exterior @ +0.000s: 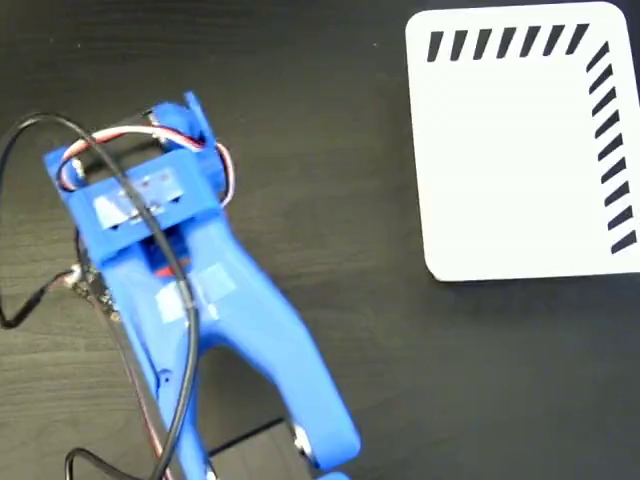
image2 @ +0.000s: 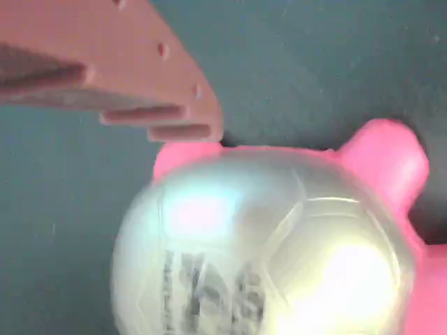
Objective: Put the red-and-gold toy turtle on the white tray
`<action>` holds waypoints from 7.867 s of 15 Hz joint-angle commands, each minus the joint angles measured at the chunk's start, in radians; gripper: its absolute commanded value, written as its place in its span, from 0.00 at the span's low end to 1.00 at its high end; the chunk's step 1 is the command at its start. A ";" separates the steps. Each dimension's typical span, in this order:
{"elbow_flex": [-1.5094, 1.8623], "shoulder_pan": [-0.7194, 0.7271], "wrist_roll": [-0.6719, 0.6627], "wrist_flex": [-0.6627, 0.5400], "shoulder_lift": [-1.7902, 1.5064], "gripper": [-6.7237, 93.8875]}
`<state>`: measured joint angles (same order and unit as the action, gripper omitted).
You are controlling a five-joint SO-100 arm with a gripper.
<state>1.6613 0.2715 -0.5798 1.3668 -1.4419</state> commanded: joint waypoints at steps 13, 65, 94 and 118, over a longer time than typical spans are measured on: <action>0.052 0.026 -0.012 -0.170 0.092 0.71; -0.525 -0.850 0.360 0.072 0.224 0.06; -0.407 -0.749 0.566 -0.160 -0.094 0.06; 1.244 -0.196 0.580 -0.207 -1.661 0.06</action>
<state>2.9161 0.0721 0.0031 1.0937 -3.0664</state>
